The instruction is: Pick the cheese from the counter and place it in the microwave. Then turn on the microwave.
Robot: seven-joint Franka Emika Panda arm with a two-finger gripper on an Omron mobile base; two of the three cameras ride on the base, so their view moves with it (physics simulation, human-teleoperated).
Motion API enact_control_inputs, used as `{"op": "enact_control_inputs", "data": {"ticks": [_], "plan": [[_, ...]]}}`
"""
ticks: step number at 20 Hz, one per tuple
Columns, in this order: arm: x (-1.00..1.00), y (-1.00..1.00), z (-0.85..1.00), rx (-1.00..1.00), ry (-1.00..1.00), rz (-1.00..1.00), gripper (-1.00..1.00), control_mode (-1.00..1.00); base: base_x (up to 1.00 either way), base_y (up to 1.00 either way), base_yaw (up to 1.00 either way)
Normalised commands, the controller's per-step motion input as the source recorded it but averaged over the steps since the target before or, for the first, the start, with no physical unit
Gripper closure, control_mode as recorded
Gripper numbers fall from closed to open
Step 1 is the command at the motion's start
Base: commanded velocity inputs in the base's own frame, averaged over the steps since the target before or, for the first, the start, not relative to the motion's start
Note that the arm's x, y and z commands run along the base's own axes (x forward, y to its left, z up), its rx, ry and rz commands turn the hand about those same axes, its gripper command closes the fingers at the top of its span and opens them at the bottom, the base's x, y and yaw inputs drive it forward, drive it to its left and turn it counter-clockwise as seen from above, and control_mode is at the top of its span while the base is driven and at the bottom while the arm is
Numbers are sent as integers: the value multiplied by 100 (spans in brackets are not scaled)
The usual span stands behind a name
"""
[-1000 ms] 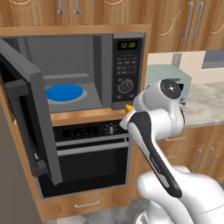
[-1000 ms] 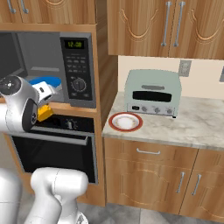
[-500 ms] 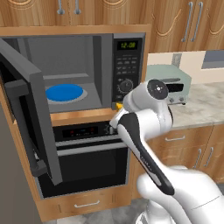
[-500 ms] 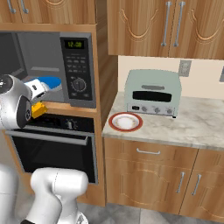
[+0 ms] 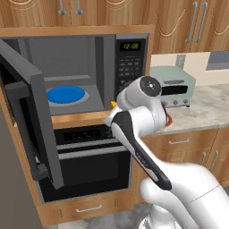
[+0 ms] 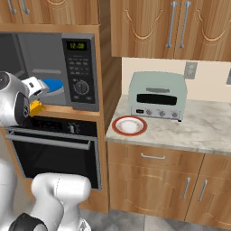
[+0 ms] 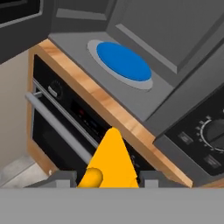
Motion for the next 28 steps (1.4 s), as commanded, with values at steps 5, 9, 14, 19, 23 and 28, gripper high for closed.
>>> {"op": "enact_control_inputs", "data": {"ticks": [5,9,14,19,23,28], "plan": [[19,24,10,0,0,0,100,-100,0,0,0],[20,22,11,0,0,0,100,-100,0,0,0],[25,18,10,0,0,0,100,-100,0,0,0],[24,12,2,0,0,0,100,-100,0,0,0],[24,14,0,0,0,0,100,-100,0,0,0],[25,18,0,0,0,0,100,-100,0,0,0]]}}
